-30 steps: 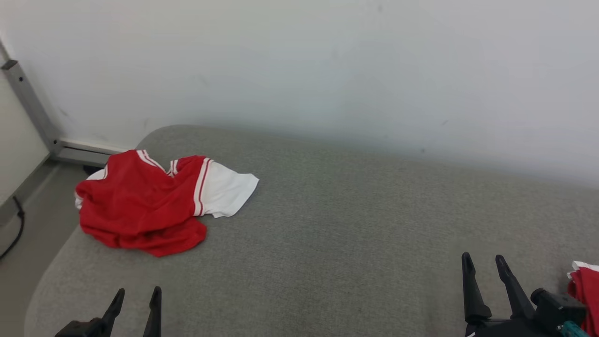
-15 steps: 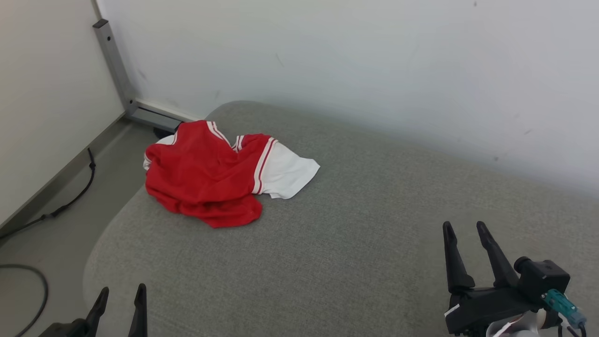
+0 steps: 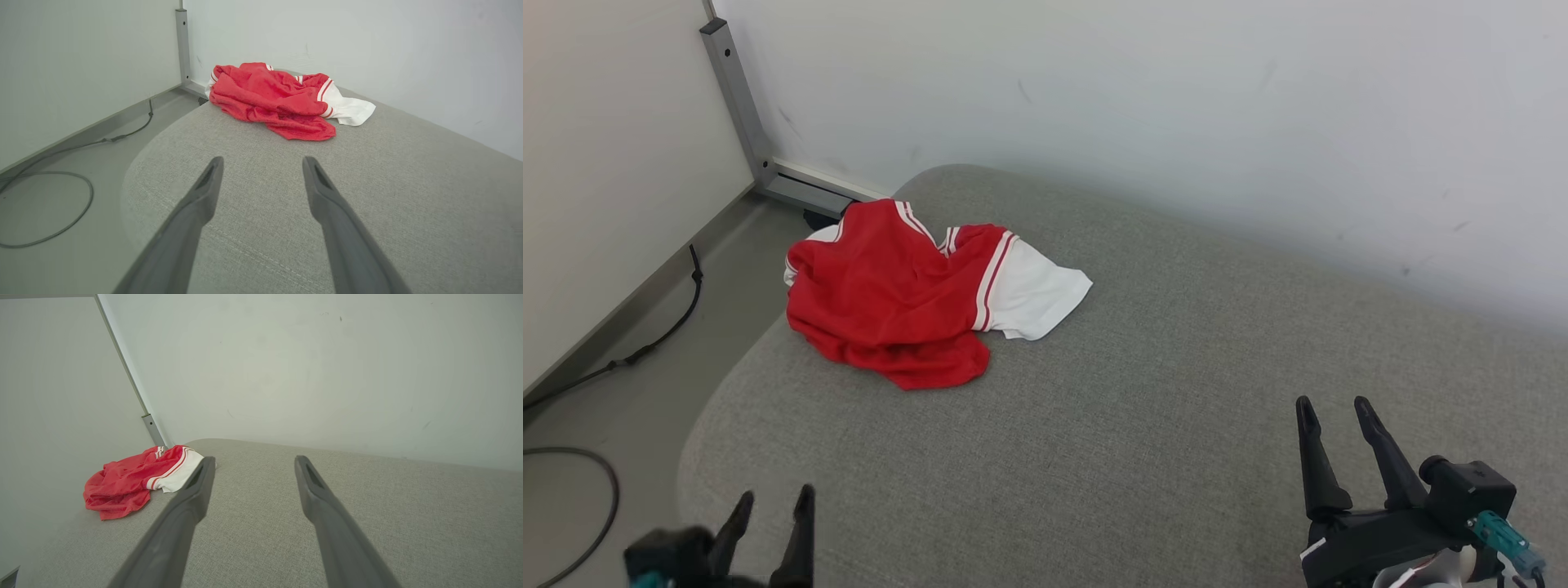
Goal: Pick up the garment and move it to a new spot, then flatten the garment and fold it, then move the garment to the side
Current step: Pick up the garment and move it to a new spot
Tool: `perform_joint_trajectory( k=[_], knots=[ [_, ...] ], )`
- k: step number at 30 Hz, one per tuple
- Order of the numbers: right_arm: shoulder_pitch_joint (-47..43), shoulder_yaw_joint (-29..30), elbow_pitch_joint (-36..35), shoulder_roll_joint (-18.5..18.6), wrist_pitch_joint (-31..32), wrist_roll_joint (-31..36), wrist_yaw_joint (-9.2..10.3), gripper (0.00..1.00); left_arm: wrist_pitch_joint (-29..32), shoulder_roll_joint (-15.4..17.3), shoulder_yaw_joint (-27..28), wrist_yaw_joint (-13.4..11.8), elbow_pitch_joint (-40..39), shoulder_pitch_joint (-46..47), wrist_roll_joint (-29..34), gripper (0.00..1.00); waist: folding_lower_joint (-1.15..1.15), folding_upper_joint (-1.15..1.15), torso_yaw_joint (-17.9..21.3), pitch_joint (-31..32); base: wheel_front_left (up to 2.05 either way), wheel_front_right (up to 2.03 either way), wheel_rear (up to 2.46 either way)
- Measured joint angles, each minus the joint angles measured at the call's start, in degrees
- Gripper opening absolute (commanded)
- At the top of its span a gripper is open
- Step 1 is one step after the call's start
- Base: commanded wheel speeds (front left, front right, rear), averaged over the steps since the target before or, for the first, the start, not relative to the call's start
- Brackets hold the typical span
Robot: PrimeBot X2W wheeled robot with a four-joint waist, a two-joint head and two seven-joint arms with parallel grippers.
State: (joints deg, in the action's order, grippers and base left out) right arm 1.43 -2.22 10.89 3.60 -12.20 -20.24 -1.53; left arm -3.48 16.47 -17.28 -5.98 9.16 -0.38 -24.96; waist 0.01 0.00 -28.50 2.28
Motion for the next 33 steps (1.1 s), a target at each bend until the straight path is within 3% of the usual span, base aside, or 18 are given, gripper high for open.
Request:
perform_joint_trajectory(
  k=[5, 14, 27, 33],
  knots=[
    [-0.1, -0.6, -1.8, 0.3, 0.1, 0.0, -0.51, 1.0, 8.4, -3.0, -0.6, 0.5, 5.4, 7.6, -4.7, 1.0, 0.0, 0.0, -0.2, -0.7, 0.0, 0.0, 0.0],
    [-1.7, -3.4, -8.1, 2.7, 2.9, 2.3, -1.0, 1.0, 20.1, -5.4, -0.4, 0.0, 17.3, 27.9, -5.4, 1.0, 0.0, 0.01, 0.8, -2.9, 0.0, 0.0, 0.0],
    [-4.0, -7.0, -19.1, 5.9, 9.8, 6.5, -1.51, 1.0, 27.5, -1.0, 2.0, -0.1, 30.5, 36.2, -5.5, 1.0, -0.01, 0.0, 8.6, -7.0, 0.0, 0.0, 0.0],
    [-3.8, -6.9, -22.6, 7.3, 12.2, 7.0, -1.57, 1.0, 28.2, -1.2, 1.8, -0.1, 32.5, 38.2, -5.1, 1.0, 0.0, 0.01, 11.4, -10.2, 0.0, 0.0, 0.0]
  ],
)
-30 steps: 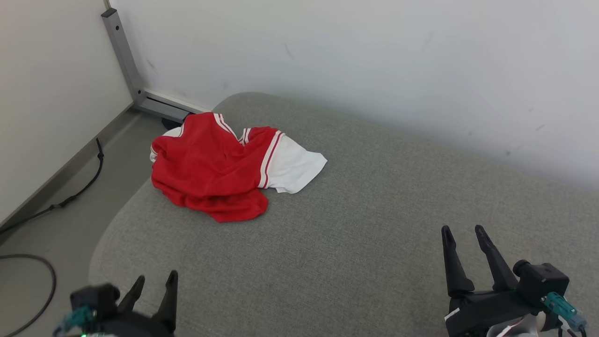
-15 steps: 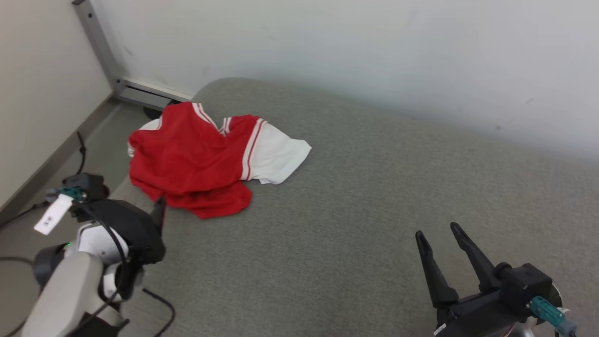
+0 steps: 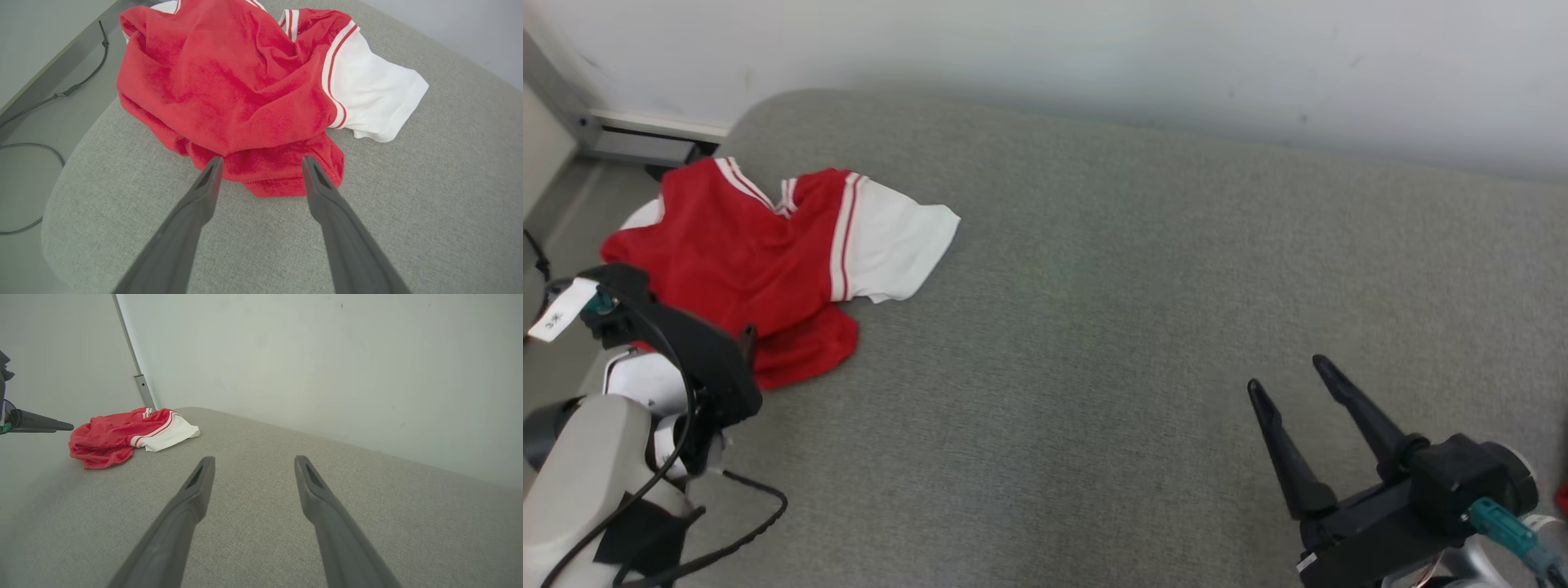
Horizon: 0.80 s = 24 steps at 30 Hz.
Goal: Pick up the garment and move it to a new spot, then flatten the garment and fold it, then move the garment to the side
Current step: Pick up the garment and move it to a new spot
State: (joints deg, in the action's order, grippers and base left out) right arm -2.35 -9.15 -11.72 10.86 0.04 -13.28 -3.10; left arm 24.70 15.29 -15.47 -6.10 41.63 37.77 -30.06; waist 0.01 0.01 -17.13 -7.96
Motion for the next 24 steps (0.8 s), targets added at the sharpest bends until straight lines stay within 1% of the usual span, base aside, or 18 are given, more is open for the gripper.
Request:
perform_joint_trajectory(
  k=[7, 12, 15, 21, 22, 23, 24],
  knots=[
    [1.0, 1.7, -3.4, 1.8, 2.5, 0.4, 0.01, 1.0, 0.0, -0.4, -0.7, -0.5, 3.5, 4.9, 2.1, 1.0, 0.0, 0.0, 2.9, -5.2, 0.0, 0.0, 0.0],
    [2.3, 1.9, -4.0, 2.1, 3.6, 0.4, 0.07, 1.0, -0.4, 1.2, -1.7, -1.0, 8.0, 6.9, 6.8, 1.0, 0.01, 0.01, 4.4, -8.3, 0.0, 0.0, 0.0],
    [2.3, 2.0, -4.1, 2.3, 4.5, 0.4, 0.07, 1.0, -0.9, 1.8, -1.8, -1.0, 10.2, 7.5, 8.0, 1.0, 0.01, 0.01, 5.2, -9.2, 0.0, 0.0, 0.0],
    [2.2, 2.7, -5.3, 2.9, 5.6, 0.4, 0.09, 1.0, -1.6, 1.8, -1.5, -1.0, 13.0, 8.6, 8.2, 1.0, 0.0, 0.01, 5.8, -10.0, 0.0, 0.0, 0.0],
    [2.2, 2.7, -5.5, 2.9, 5.8, 0.4, 0.1, 1.0, -1.6, 1.7, -1.4, -1.0, 13.4, 8.6, 8.2, 0.93, 0.0, 0.0, 5.8, -10.0, 0.0, 0.0, 0.0],
    [2.2, 2.7, -5.6, 2.9, 6.0, 0.4, 0.14, 1.0, -1.6, 1.6, -1.3, -1.0, 13.8, 8.6, 8.2, 0.45, -0.01, 0.0, 5.8, -10.1, 0.0, 0.0, 0.0],
    [2.2, 2.8, -5.7, 2.9, 6.0, 0.4, 0.15, 1.0, -1.9, 1.5, -1.3, -1.0, 14.3, 8.6, 8.2, 0.0, -0.01, 0.0, 5.9, -10.1, 0.0, 0.0, 0.0]
  ],
)
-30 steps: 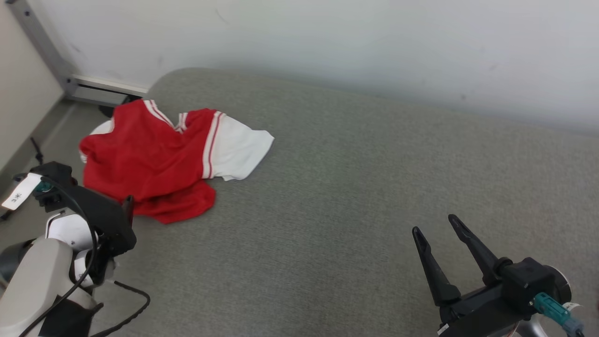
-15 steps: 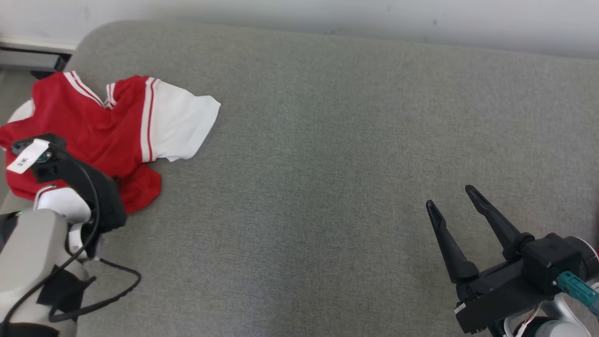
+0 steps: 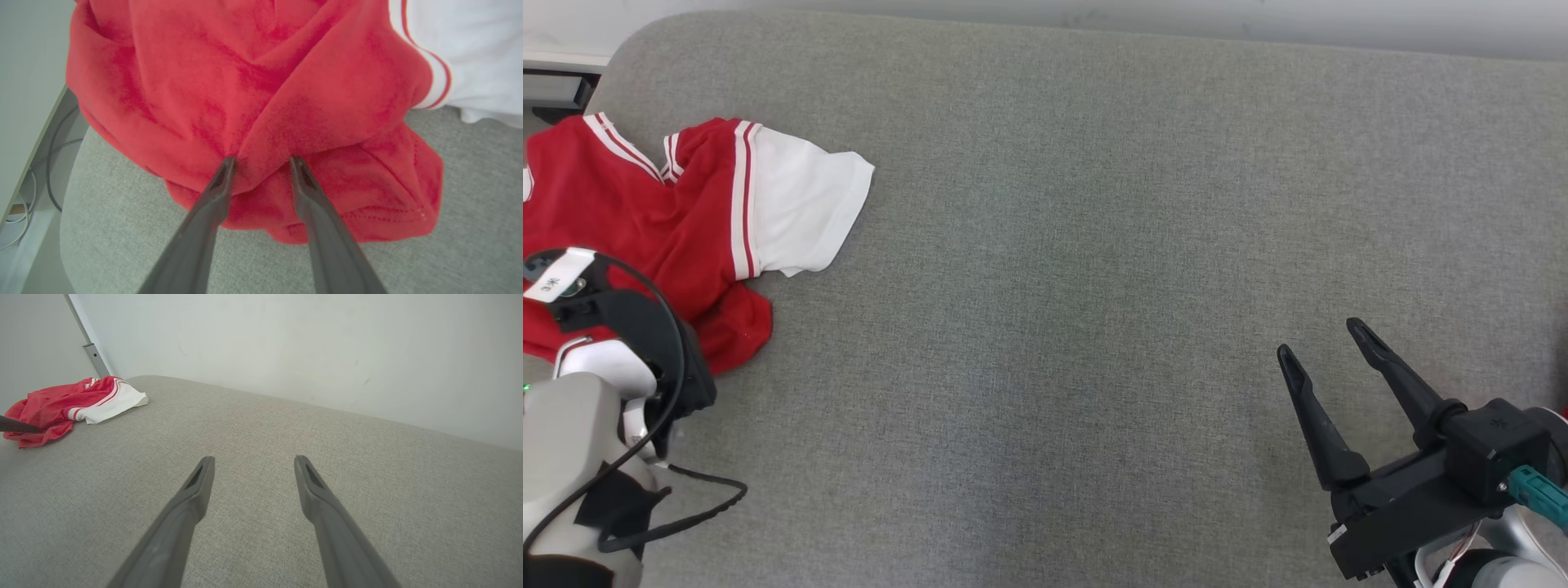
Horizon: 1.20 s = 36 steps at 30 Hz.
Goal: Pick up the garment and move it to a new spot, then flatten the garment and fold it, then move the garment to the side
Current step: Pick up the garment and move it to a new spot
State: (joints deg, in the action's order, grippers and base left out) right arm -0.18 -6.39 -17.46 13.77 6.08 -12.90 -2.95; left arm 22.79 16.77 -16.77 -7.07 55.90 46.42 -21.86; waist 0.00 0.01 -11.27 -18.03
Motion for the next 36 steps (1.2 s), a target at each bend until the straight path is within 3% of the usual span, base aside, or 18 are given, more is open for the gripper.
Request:
perform_joint_trajectory(
  k=[14, 24, 36],
  knots=[
    [0.8, -0.6, 2.1, -1.0, 0.5, -0.8, 0.25, 1.0, -2.7, -2.0, 0.9, 0.0, 4.2, 3.1, 1.0, 0.0, 0.0, 0.0, -0.7, 2.0, 0.0, 0.0, 0.0],
    [2.3, -2.3, 7.5, -4.4, -1.1, -2.8, 0.25, 1.0, -6.6, -3.4, -0.9, 0.1, 3.9, 5.1, 2.7, 0.0, 0.0, -0.01, -1.4, 6.6, 0.0, 0.0, 0.0],
    [2.0, -4.1, 14.4, -8.3, -5.1, -4.4, 0.26, 1.0, -10.4, -8.2, -4.9, 5.9, 0.4, 6.9, 3.8, 0.0, -0.01, -0.01, -0.3, 15.6, 0.0, 0.0, 0.0]
  ],
)
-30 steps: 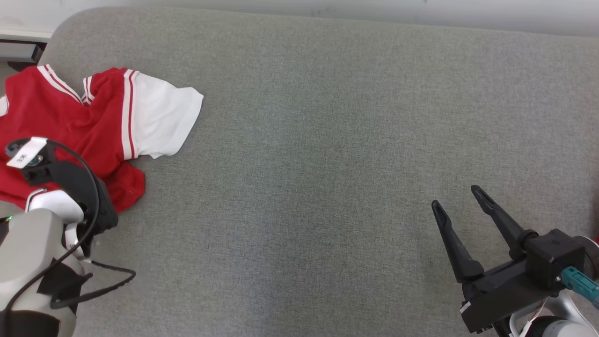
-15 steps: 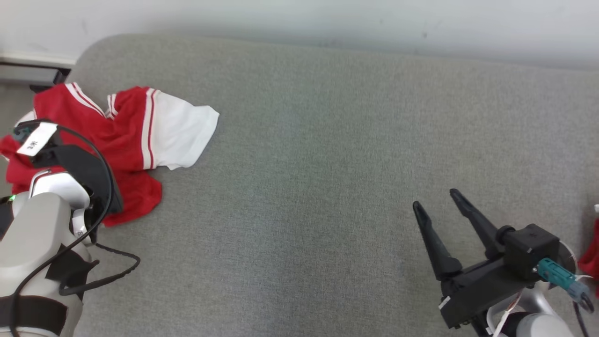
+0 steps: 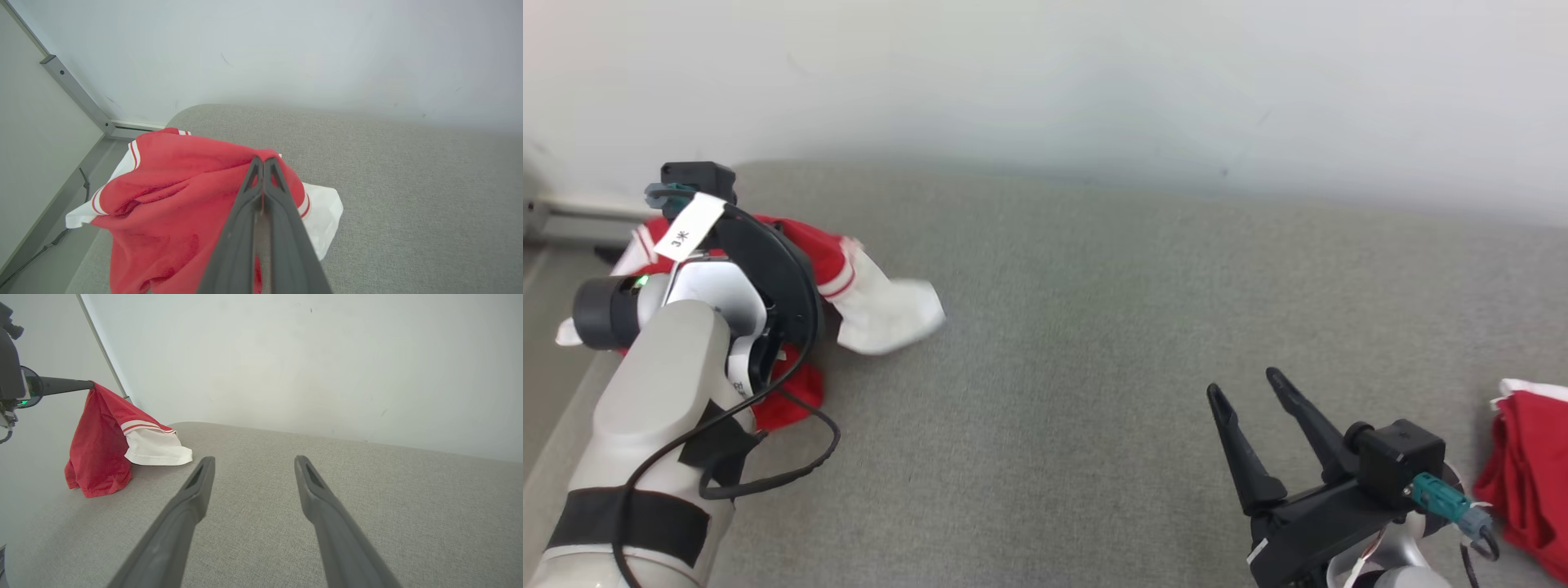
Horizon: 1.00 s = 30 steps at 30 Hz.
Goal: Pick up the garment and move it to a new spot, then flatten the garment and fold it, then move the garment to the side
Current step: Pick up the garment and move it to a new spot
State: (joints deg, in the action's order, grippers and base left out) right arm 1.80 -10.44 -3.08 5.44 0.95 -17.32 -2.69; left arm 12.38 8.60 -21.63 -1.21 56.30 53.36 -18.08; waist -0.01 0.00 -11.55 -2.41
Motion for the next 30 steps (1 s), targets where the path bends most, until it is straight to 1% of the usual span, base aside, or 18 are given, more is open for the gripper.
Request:
perform_joint_trajectory(
  k=[4, 5, 9, 12, 13, 18, 20, 29, 30],
  knots=[
    [-0.3, -0.6, 1.1, -0.4, -1.1, -0.3, 0.16, 1.0, -0.6, -1.2, -0.5, 0.9, -1.5, 0.0, 0.0, 0.0, 0.0, 0.0, 1.3, 2.6, 0.0, 0.0, 0.0],
    [-0.3, -0.6, 1.1, -0.4, -1.1, -0.3, 0.19, 1.0, -0.8, -1.7, -0.6, 1.3, -1.8, 0.0, -0.1, 0.0, 0.0, 0.0, 1.8, 3.1, 0.0, 0.0, 0.0],
    [-1.3, -1.0, 1.2, -0.7, -2.1, -0.6, 0.24, 1.0, -0.9, -4.6, -0.5, 1.6, -3.5, 0.0, -1.0, 0.0, 0.0, 0.0, 4.1, 4.8, 0.0, 0.0, 0.0],
    [-2.1, -1.5, 1.5, -0.8, -2.5, -0.7, 0.24, 1.0, -0.9, -5.9, -1.0, 1.8, -4.2, -0.2, -1.5, 0.0, 0.0, 0.0, 5.9, 5.8, 0.0, 0.0, 0.0],
    [-2.3, -1.6, 1.5, -0.8, -2.5, -0.7, 0.24, 1.0, -0.8, -6.1, -1.1, 2.2, -4.5, -0.3, -1.6, 0.0, 0.0, 0.0, 6.5, 6.1, 0.0, 0.0, 0.0],
    [-2.5, -1.7, 1.4, -0.8, -3.0, -0.7, 0.24, 1.0, -0.7, -6.8, -2.2, 2.3, -6.9, -1.5, -2.1, 0.0, 0.0, 0.0, 9.7, 7.1, 0.0, 0.0, 0.0],
    [-2.5, -1.7, 1.2, -0.8, -3.1, -0.7, 0.24, 1.0, -0.2, -6.9, -3.2, 2.8, -7.6, -2.3, -2.2, 0.0, 0.0, 0.0, 11.0, 7.3, 0.0, 0.0, 0.0],
    [-2.6, -1.7, 1.3, -0.7, -3.5, -0.7, 0.22, 1.0, 0.0, -7.0, -5.7, 2.8, -11.2, -3.4, -4.3, 0.0, 0.01, 0.0, 15.6, 7.4, 0.0, 0.0, 0.0],
    [-2.5, -2.1, 1.5, -0.7, -3.6, -0.7, 0.18, 1.0, 0.0, -6.7, -7.9, 2.7, -13.0, -3.4, -5.6, 0.0, 0.01, 0.0, 16.5, 7.4, 0.0, 0.0, 0.0]
  ],
)
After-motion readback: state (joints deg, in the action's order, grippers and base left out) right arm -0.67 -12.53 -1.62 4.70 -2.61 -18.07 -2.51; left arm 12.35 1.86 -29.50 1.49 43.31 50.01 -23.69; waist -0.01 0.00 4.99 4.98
